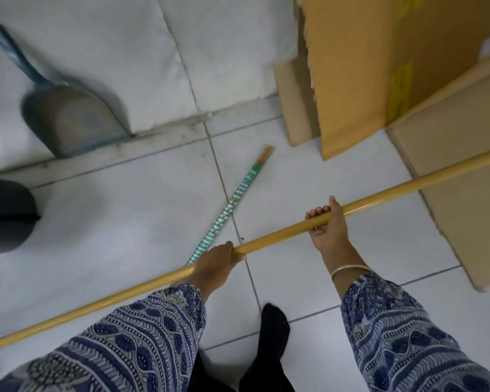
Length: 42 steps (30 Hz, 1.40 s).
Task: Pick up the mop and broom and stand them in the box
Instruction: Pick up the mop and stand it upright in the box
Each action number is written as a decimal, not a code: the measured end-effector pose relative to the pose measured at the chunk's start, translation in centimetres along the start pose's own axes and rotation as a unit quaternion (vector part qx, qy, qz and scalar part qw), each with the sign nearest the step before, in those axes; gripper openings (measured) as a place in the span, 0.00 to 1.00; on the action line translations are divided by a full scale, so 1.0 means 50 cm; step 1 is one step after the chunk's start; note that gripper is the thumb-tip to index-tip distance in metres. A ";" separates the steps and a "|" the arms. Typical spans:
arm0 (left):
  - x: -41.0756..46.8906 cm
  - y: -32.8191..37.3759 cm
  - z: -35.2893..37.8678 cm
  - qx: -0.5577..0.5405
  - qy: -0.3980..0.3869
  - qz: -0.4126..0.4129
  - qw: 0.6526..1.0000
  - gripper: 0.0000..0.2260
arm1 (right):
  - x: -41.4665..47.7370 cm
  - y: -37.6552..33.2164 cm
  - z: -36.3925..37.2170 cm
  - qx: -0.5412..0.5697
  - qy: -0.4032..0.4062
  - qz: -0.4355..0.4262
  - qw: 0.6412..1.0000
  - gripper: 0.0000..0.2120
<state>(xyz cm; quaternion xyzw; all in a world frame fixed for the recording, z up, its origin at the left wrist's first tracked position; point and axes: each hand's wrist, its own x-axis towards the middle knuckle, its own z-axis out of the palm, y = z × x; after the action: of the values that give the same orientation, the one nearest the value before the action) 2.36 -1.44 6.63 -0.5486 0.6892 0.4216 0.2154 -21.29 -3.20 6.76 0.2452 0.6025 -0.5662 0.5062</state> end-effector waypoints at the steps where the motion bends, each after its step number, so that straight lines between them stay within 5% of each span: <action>1: -0.036 0.004 -0.041 -0.009 0.006 0.003 1.000 0.15 | -0.055 -0.019 0.028 -0.001 -0.018 -0.006 1.000 0.17; 11: -0.393 0.063 -0.416 -0.099 0.039 0.066 0.992 0.15 | -0.595 -0.169 0.308 0.001 -0.116 -0.108 0.987 0.18; 22: -0.772 0.205 -0.741 -0.198 0.201 0.178 0.943 0.12 | -1.208 -0.390 0.525 -0.049 -0.278 -0.274 0.920 0.17; 31: -1.021 0.355 -0.909 -0.202 0.247 0.308 0.896 0.13 | -1.581 -0.543 0.532 -0.072 -0.347 -0.364 0.861 0.17; 42: -1.120 0.624 -0.953 -0.164 0.301 0.363 0.866 0.15 | -1.741 -0.761 0.425 -0.101 -0.422 -0.445 0.783 0.18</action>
<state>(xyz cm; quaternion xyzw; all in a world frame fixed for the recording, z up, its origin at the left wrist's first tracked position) -1.89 -6.90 86.19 -0.3874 0.7917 0.3917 -0.2640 -15.31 -7.90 103.79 -0.3668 0.4246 -0.7113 0.4234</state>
